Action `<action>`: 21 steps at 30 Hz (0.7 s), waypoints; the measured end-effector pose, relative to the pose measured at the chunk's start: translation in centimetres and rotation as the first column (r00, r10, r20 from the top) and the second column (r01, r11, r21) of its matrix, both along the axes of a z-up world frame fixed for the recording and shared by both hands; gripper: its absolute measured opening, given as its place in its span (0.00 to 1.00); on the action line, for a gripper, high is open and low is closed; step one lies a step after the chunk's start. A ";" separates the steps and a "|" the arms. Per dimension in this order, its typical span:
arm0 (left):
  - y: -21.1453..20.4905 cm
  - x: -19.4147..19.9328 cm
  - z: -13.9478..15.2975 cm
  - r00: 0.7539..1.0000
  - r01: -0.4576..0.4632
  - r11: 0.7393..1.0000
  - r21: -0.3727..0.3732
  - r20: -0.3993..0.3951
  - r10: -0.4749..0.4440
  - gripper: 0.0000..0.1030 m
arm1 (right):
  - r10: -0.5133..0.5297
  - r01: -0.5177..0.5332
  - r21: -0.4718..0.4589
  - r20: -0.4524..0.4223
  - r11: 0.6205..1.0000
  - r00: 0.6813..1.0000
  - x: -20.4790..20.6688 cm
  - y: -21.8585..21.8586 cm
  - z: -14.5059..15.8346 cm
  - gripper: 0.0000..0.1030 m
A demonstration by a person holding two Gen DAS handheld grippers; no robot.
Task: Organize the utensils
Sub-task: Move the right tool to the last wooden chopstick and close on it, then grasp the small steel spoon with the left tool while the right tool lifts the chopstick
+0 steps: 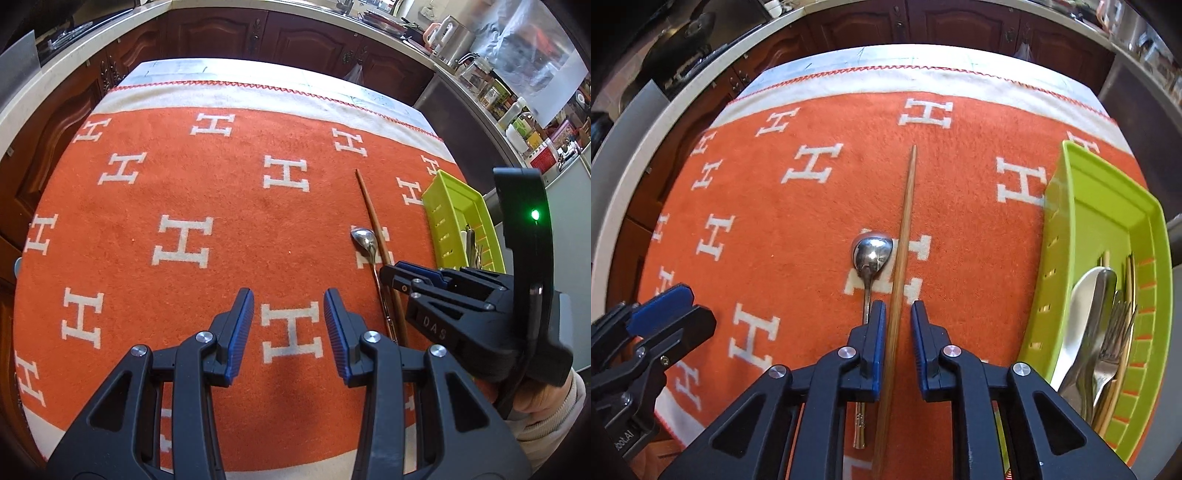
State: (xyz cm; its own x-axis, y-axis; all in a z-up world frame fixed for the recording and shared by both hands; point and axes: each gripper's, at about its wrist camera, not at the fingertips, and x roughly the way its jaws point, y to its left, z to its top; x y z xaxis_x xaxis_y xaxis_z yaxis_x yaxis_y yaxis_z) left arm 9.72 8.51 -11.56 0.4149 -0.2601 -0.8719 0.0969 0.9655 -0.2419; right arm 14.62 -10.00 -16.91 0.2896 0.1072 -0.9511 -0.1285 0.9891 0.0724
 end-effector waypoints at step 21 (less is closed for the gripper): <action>-5.1 5.0 -3.2 0.991 0.042 0.968 -0.248 -0.117 -0.073 0.35 | -0.201 0.168 0.294 0.084 0.941 0.976 -3.7 -6.4 5.9 0.06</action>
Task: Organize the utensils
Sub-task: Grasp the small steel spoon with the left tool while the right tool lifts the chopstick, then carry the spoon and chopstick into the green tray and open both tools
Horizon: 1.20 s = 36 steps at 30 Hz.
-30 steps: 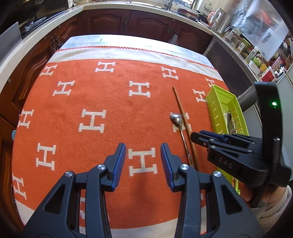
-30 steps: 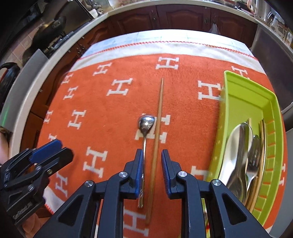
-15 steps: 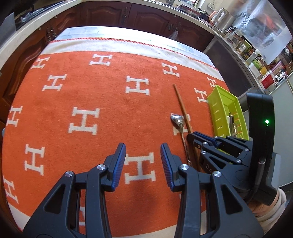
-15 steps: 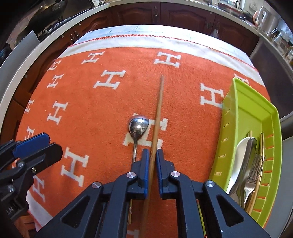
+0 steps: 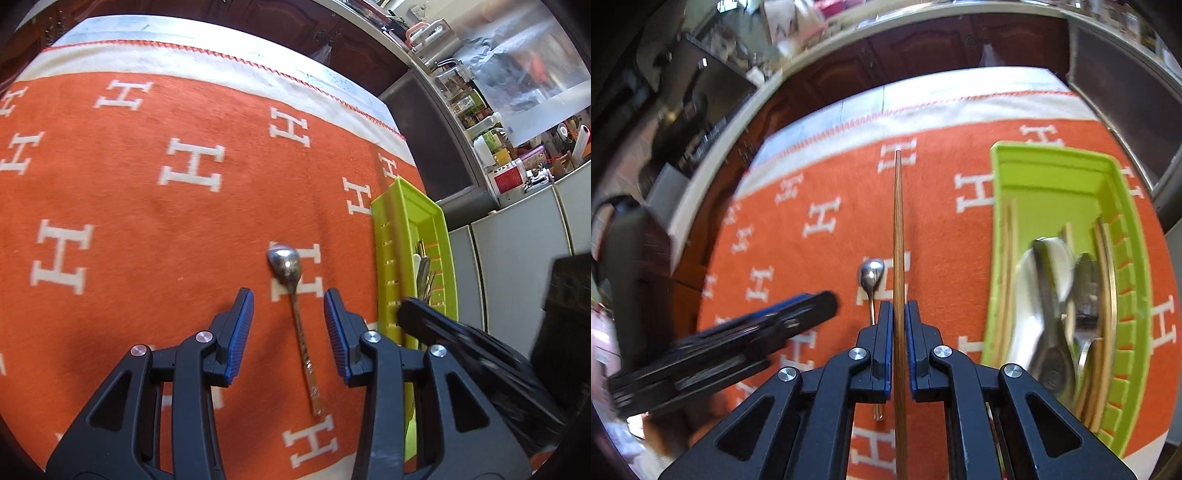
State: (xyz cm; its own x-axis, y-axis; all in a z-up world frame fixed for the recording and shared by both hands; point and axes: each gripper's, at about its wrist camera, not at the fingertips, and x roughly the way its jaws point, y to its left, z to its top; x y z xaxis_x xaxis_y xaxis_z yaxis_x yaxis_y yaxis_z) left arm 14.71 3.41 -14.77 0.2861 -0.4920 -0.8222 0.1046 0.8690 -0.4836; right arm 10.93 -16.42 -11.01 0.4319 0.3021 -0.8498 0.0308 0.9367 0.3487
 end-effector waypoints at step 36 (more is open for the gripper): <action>-13.3 1.3 -2.2 0.995 0.005 0.933 0.361 0.095 -0.042 0.01 | -0.134 0.118 0.171 0.084 0.978 0.987 -6.0 -10.0 1.4 0.06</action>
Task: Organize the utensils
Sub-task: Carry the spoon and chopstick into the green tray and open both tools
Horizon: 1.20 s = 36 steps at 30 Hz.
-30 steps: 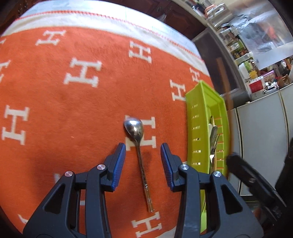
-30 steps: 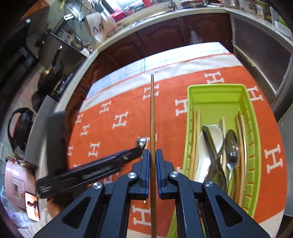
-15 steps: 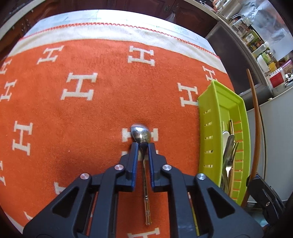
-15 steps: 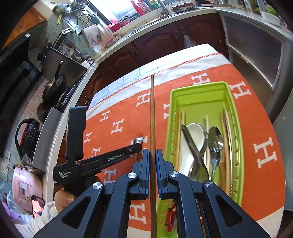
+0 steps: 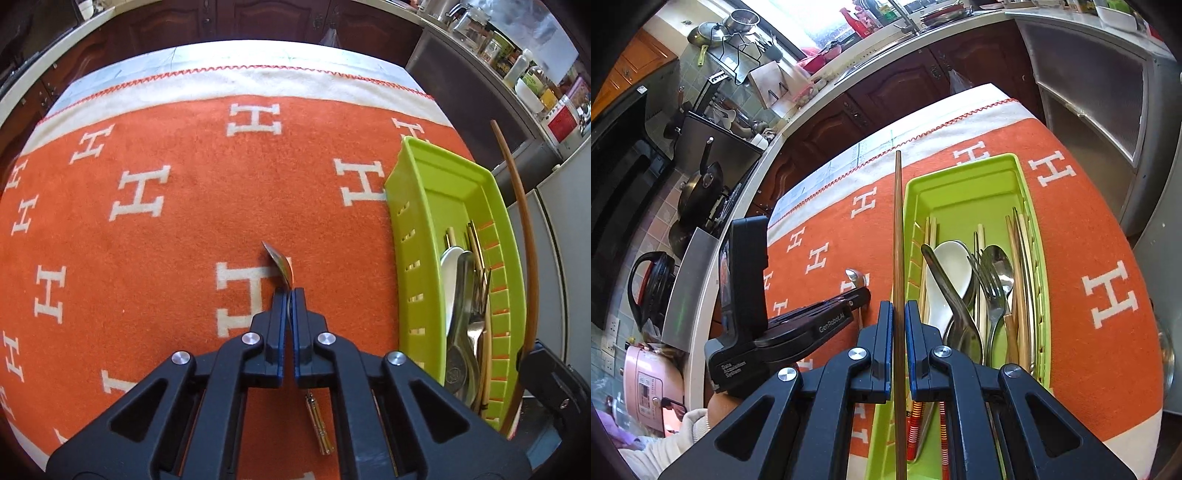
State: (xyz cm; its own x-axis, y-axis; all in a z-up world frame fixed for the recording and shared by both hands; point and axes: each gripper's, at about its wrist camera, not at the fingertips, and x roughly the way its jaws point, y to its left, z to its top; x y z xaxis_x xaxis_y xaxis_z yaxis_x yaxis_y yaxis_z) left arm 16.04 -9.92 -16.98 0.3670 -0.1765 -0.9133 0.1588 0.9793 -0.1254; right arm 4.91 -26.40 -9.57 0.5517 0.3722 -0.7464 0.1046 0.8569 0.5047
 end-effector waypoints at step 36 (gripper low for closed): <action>-5.1 -9.1 7.5 0.943 0.328 0.940 -0.094 -0.023 -0.331 0.00 | -0.160 0.147 -0.166 -0.068 0.975 0.985 -3.8 -4.8 -1.1 0.28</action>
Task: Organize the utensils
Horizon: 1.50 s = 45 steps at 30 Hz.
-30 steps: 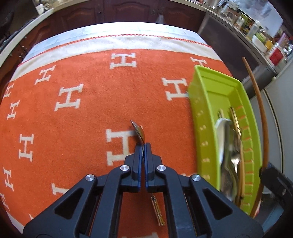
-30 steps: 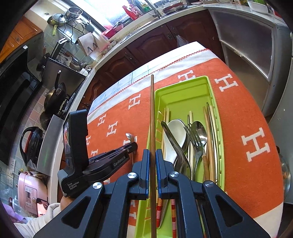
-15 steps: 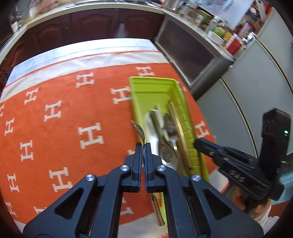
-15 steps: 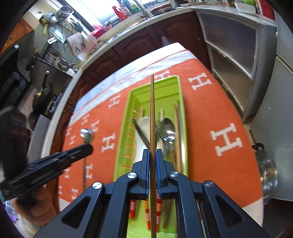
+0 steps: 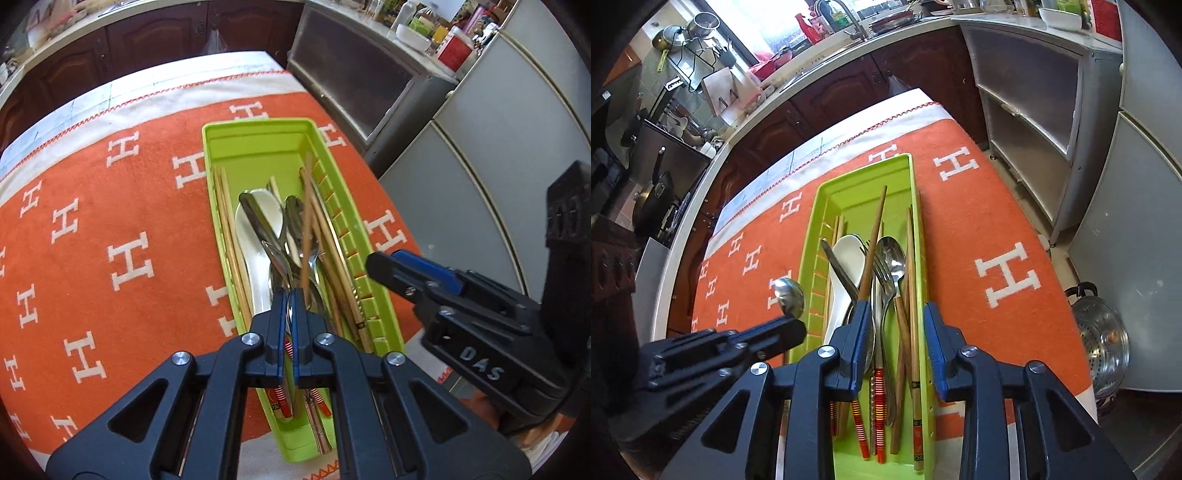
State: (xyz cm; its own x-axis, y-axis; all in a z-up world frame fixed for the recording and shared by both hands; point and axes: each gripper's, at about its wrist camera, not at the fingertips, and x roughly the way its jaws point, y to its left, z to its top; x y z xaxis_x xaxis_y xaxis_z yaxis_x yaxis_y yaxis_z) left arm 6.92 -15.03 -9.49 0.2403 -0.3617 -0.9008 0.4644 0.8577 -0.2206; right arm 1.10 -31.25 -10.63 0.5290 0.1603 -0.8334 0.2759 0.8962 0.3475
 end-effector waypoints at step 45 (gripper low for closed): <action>12.2 -7.6 7.2 0.916 -0.315 0.948 0.049 0.275 0.291 0.70 | 0.153 -0.139 -0.159 0.079 0.978 0.985 -5.4 8.3 8.0 0.49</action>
State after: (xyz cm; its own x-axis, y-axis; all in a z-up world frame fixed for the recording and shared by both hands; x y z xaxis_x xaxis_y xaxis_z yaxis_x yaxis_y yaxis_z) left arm -0.71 -2.80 -2.27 0.5564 -0.1542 -0.8165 0.2094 0.9769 -0.0418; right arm -4.33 -22.96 -2.61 0.5835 0.1163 -0.8038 0.1121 0.9687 0.2216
